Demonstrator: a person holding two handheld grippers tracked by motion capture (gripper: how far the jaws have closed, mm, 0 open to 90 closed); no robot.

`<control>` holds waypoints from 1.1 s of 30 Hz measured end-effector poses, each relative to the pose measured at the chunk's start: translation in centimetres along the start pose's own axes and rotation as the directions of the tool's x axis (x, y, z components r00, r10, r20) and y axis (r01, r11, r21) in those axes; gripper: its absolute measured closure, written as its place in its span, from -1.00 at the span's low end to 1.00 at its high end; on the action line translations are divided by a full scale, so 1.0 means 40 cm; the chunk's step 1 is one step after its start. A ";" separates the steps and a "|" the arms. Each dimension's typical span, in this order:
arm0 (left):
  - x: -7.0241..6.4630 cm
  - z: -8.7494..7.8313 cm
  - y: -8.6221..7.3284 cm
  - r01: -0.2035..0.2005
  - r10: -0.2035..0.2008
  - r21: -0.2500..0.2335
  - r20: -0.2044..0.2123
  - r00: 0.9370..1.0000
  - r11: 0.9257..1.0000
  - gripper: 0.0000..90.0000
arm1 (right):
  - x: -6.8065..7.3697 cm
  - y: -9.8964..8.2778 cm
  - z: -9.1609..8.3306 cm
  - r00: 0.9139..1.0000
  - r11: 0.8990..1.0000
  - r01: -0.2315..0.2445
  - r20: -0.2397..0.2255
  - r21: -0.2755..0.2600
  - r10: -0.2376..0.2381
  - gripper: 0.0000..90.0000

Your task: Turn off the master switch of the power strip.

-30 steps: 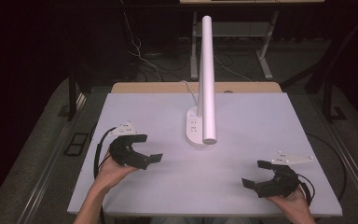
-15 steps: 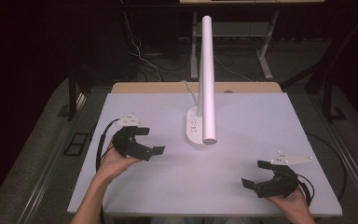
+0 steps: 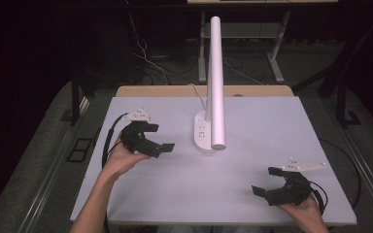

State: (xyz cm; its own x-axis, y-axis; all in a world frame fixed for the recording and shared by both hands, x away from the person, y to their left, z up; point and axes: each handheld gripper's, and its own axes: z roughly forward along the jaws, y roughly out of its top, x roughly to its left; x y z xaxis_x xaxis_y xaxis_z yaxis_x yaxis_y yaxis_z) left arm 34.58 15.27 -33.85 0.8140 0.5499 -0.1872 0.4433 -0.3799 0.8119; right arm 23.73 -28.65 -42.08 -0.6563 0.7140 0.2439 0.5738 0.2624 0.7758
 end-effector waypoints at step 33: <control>0.058 0.098 0.113 -0.048 0.048 0.076 0.000 0.999 0.996 -1.00 | -0.005 -0.003 -0.005 1.000 1.000 -0.009 0.009 -0.004 0.009 -0.99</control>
State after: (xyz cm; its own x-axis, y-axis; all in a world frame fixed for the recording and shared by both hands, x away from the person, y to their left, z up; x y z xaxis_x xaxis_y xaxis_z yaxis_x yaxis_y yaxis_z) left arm 39.94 11.91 -32.76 0.8341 0.5314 -0.1479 0.4312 -0.4610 0.7756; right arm 23.68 -28.94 -42.12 -0.6468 0.7220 0.2458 0.5777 0.2533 0.7759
